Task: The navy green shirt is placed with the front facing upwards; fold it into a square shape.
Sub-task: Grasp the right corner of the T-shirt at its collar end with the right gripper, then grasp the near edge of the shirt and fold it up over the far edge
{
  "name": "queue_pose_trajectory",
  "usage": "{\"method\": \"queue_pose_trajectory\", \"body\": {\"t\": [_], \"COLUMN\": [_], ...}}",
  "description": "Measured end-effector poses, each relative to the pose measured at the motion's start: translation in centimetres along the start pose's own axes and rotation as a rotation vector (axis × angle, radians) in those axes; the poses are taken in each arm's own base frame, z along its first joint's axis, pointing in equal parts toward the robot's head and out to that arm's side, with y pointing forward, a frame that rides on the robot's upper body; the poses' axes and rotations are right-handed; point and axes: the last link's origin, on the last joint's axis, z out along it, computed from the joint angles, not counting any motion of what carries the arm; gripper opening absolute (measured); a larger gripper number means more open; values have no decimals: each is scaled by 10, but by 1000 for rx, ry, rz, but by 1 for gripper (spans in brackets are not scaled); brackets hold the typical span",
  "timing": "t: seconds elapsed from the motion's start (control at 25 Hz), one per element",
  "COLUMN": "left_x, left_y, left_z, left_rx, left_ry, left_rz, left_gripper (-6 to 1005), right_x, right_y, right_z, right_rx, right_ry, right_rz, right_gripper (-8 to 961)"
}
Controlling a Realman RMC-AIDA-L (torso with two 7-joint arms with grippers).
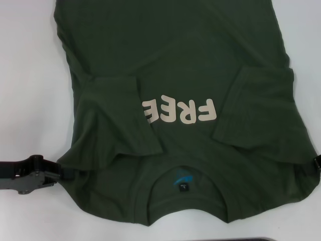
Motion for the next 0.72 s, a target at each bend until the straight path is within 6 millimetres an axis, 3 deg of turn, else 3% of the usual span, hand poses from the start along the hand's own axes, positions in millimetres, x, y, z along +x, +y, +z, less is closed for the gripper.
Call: {"method": "queue_pose_trajectory", "body": {"t": [0.36, 0.72], "left_x": [1, -7], "left_y": [0, 5], "left_z": [-3, -7], "left_rx": [3, 3], "left_ry": [-1, -104], "left_rz": [-8, 9], "left_gripper": [32, 32], "right_x": [2, 9], "right_y": [-1, -9], "right_z": [-2, -19], "right_rx": [20, 81], "right_ry": [36, 69], "right_rz": [-5, 32], "right_gripper": [53, 13]}}
